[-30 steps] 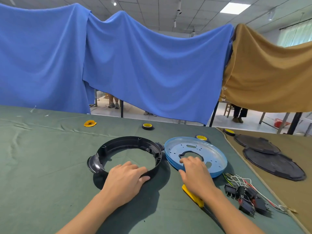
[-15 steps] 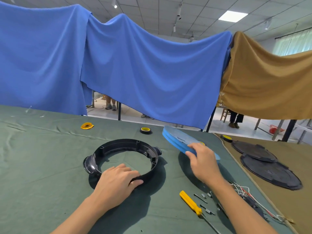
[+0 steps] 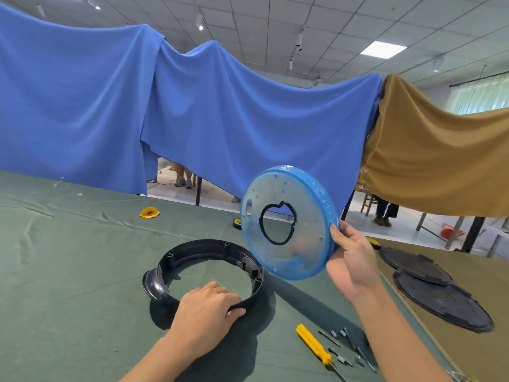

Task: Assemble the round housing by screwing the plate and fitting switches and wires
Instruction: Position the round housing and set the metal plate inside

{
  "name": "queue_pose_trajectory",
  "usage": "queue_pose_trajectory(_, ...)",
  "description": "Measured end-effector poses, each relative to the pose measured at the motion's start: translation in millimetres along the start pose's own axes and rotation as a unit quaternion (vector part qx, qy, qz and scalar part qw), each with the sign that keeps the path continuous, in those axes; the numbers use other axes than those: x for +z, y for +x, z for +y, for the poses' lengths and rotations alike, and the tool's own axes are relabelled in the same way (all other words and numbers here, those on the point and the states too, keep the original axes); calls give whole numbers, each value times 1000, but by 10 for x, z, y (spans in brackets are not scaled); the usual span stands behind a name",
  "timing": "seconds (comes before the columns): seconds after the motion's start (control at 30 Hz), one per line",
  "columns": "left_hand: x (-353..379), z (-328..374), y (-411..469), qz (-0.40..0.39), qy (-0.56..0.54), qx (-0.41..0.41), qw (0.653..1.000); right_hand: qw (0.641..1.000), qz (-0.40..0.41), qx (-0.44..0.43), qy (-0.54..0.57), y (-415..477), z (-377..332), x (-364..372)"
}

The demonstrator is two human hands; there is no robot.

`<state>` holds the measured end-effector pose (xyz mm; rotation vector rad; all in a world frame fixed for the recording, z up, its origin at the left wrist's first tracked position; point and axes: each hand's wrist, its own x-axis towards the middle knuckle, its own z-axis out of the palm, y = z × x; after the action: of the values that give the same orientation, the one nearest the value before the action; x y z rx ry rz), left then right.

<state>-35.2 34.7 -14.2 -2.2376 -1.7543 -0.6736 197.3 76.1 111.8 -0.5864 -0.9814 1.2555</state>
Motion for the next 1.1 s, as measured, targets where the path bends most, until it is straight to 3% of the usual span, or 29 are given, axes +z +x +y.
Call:
queue_pose_trajectory(0.13, -25, 9, -2, -3, -1, 7, 1000, 999, -3, -18, -39, -26, 24, -9)
queue_pose_trajectory(0.23, -37, 20, -28, 5, -8, 27, 1000, 980, -6, -84, -178, -98, 129, 64)
queue_pose_trajectory(0.33, -44, 17, -54, 21, -23, 46, 998, 888, -31, -199, -415, -211, 356, 182)
queue_pose_trajectory(0.43, -46, -11, -71, 13, -5, 71, 997, 791, -57, -330, -512, -310, 558, 298)
queue_pose_trajectory(0.57, -126, -62, -108, 34, 28, 108, 993, 739, -120, -363, -556, -328, 714, 327)
queue_pose_trajectory(0.73, -247, -270, -246, 178, -5, 93, 980, 654, -200, -395, -614, -376, 965, 383)
queue_pose_trajectory(0.9, -388, -519, -495, 308, -15, -7, 951, 619, -245, -377, -644, -444, 1195, 412)
queue_pose_trajectory(1.03, -370, -549, -486, 269, -112, -252, 923, 594, -295, -346, -664, -556, 1254, 498)
queue_pose_trajectory(1.1, -300, -590, -439, 238, -174, -314, 902, 593, -312, -308, -675, -580, 1253, 532)
